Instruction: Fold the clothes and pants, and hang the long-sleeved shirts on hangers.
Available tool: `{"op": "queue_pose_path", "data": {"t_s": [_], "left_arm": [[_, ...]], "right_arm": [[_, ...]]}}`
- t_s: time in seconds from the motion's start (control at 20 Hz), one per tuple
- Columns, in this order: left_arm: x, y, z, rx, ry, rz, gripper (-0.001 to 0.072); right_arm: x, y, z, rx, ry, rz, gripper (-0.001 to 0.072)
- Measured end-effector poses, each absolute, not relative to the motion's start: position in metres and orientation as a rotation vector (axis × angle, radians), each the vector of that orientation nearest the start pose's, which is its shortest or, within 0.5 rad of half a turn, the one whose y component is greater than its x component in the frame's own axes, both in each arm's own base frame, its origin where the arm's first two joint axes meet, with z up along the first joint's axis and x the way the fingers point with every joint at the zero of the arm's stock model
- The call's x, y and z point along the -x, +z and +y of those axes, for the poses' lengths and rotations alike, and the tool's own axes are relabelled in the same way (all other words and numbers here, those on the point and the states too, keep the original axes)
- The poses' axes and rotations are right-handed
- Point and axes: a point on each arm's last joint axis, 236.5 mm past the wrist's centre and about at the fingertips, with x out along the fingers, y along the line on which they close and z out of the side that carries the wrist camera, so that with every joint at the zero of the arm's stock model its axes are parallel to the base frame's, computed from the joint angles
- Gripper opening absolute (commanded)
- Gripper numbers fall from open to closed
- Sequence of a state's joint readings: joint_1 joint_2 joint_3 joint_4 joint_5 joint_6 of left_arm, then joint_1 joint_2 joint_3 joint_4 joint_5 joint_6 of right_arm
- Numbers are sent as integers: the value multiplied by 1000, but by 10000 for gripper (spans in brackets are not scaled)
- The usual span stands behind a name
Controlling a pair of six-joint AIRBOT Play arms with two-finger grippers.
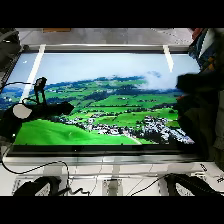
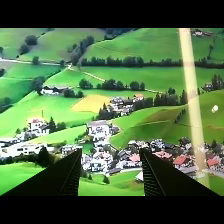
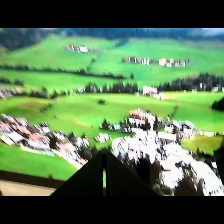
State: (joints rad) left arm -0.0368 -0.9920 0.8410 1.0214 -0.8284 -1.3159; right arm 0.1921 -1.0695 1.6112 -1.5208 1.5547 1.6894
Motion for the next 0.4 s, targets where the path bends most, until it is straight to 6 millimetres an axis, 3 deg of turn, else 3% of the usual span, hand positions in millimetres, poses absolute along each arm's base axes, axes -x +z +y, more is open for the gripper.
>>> {"op": "queue_pose_path", "data": {"t_s": [0.2,0.4], "left_arm": [[-367,51,-105,288,-340,920,391],[-367,51,-105,288,-341,920,391]], "right_arm": [[-303,142,80,39,143,1253,23],[-283,116,81,57,144,1359,23]]}}
